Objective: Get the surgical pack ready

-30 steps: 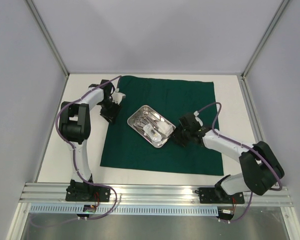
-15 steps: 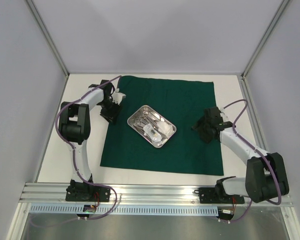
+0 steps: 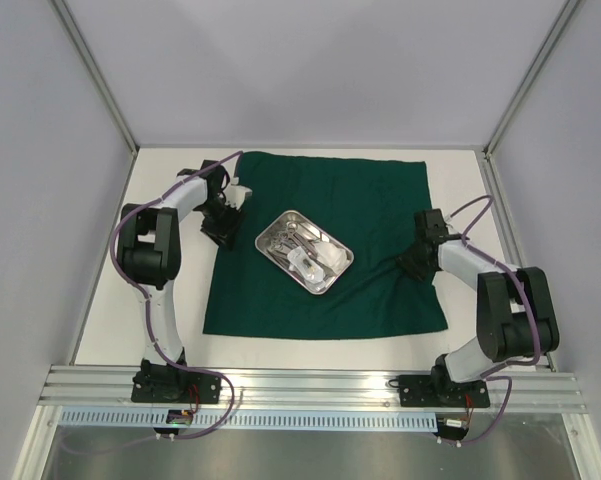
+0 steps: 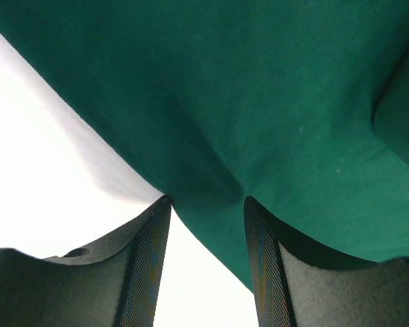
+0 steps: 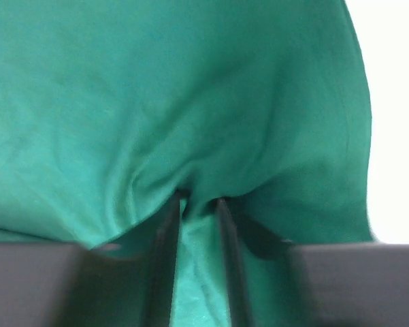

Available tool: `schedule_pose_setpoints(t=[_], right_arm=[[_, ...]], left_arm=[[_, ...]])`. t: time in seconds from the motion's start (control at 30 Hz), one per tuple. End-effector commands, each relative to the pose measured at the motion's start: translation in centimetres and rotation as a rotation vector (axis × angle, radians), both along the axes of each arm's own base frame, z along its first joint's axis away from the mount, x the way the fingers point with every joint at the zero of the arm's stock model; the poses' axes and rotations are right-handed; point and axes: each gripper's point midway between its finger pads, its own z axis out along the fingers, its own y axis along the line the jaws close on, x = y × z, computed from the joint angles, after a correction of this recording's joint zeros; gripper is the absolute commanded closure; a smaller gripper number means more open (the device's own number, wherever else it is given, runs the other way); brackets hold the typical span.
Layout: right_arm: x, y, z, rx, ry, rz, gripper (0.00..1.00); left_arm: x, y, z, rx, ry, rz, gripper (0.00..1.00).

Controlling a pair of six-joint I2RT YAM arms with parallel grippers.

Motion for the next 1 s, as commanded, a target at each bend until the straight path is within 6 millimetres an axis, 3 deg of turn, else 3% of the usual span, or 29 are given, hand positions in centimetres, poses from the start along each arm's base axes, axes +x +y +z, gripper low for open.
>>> schedule_pose_setpoints(t=[0.0, 0.13, 0.27, 0.3, 0.4, 0.43, 0.5, 0.53, 0.6, 0.63, 0.7, 0.73, 0.8, 0.83, 0.87, 0.93, 0.97], right_arm=[[0.5, 0.2, -2.2, -0.003, 0.034, 0.05, 0.75], [3.4, 0.1, -1.5, 0.011, -0.007, 0.072, 0.99], [7.0, -1.0, -0.4, -0.009, -0.042, 0.076, 0.99], [8.8, -1.2, 0.8, -0.014, -0.078, 0.075, 1.0], [10.8, -2.3, 1.7, -0.05, -0.09, 0.088, 0.99], [12.4, -2.8, 3.3, -0.069, -0.123, 0.083, 0.99], [13.7, -4.0, 3.7, -0.111, -0.121, 0.084, 1.0], [15.0, -4.2, 5.2, -0.113, -0.143, 0.093, 0.98], [15.9, -4.2, 5.9, -0.121, -0.135, 0.139, 0.88], [16.5, -4.1, 7.4, -0.123, -0.144, 0.159, 0.72], [16.3, -3.5, 8.2, -0.123, -0.145, 0.199, 0.54], [16.1, -3.0, 9.7, -0.13, -0.177, 0.219, 0.45], [14.6, -0.3, 10.4, -0.186, -0.196, 0.319, 0.4], [14.0, 1.1, 12.3, -0.213, -0.248, 0.357, 0.38], [12.3, 4.7, 12.1, -0.236, -0.251, 0.457, 0.36], [10.7, 8.4, 13.4, -0.309, -0.311, 0.592, 0.35], [8.4, 13.1, 12.9, -0.305, -0.323, 0.73, 0.35]], left_arm=[[-1.5, -0.6, 1.1, -0.037, 0.017, -0.018, 0.44], [-2.6, -0.2, 2.3, -0.047, 0.008, -0.015, 0.42], [-3.7, 0.3, 3.8, -0.083, 0.003, -0.001, 0.41], [-3.9, 0.5, 4.4, -0.087, -0.01, 0.002, 0.41], [-5.2, 1.2, 5.0, -0.102, -0.002, 0.018, 0.41], [-5.5, 1.4, 5.2, -0.108, -0.004, 0.019, 0.41], [-5.9, 1.8, 5.8, -0.119, -0.013, 0.033, 0.41], [-6.3, 2.1, 5.7, -0.117, -0.008, 0.037, 0.41], [-6.7, 2.7, 6.0, -0.118, -0.014, 0.052, 0.41], [-6.9, 2.8, 6.2, -0.122, -0.017, 0.056, 0.41], [-7.2, 3.2, 6.4, -0.131, -0.021, 0.072, 0.41], [-7.2, 3.4, 6.4, -0.136, -0.021, 0.08, 0.41], [-7.2, 4.3, 6.6, -0.149, -0.029, 0.123, 0.41], [-7.2, 4.6, 6.6, -0.151, -0.031, 0.137, 0.41], [-7.2, 4.7, 6.5, -0.152, -0.03, 0.142, 0.41], [-7.4, 4.8, 6.3, -0.15, -0.023, 0.149, 0.41], [-7.3, 4.9, 6.2, -0.15, -0.021, 0.154, 0.41]])
